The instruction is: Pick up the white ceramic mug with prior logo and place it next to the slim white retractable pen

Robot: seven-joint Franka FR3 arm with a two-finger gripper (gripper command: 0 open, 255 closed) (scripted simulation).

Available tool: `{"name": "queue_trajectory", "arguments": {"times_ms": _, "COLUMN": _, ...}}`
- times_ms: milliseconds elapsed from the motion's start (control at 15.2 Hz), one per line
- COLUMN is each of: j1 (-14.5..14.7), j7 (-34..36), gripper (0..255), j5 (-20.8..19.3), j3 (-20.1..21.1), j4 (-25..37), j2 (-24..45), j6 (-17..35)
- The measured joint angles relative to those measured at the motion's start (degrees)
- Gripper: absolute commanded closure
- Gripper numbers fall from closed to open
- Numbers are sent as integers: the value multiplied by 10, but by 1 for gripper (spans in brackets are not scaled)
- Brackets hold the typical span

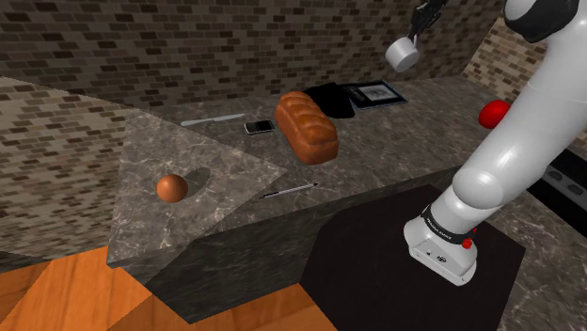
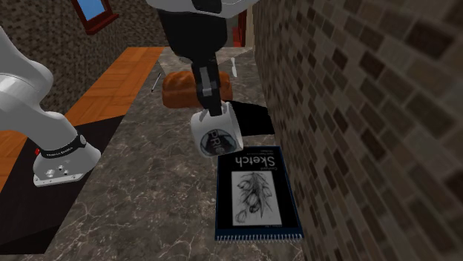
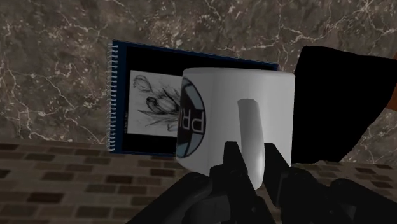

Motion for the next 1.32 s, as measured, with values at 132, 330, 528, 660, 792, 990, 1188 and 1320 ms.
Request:
{"name": "queue_trajectory", "arguments": {"times_ms": 132, "j1": -2, "j7": 1, "gripper": 255, "j5": 1, "j3": -1, "j4": 17, "j2": 3, "j6": -14}}
{"name": "queue_trajectory", "arguments": {"times_ms": 330, "j1": 2, "j7": 9, "gripper": 255, "j5": -4, "j3": 1, "j4": 21, "j2": -6, "j6": -26}}
{"name": "queue_trajectory", "arguments": {"times_ms": 528, "j1": 32, "j7": 51, "gripper": 255, "j5": -36, "j3": 17, "j4": -35, "j2": -59, "j6": -6}}
{"name": "queue_trajectory", "arguments": {"times_ms": 660, "j1": 50, "j7": 82, "gripper": 255, "j5": -56, "j3": 32, "j4": -70, "j2": -94, "j6": 5}}
{"name": "queue_trajectory", "arguments": {"times_ms": 792, "j1": 64, "j7": 115, "gripper": 255, "j5": -73, "j3": 49, "j4": -107, "j2": -126, "j6": 19}}
{"name": "queue_trajectory", "arguments": {"times_ms": 990, "j1": 83, "j7": 166, "gripper": 255, "j5": -95, "j3": 79, "j4": -158, "j2": -172, "j6": 35}}
{"name": "queue_trajectory", "arguments": {"times_ms": 1188, "j1": 97, "j7": 217, "gripper": 255, "j5": -111, "j3": 112, "j4": -200, "j2": -214, "j6": 43}}
{"name": "queue_trajectory", "arguments": {"times_ms": 1320, "j1": 104, "j7": 247, "gripper": 255, "j5": -118, "j3": 133, "j4": -222, "j2": -238, "j6": 47}}
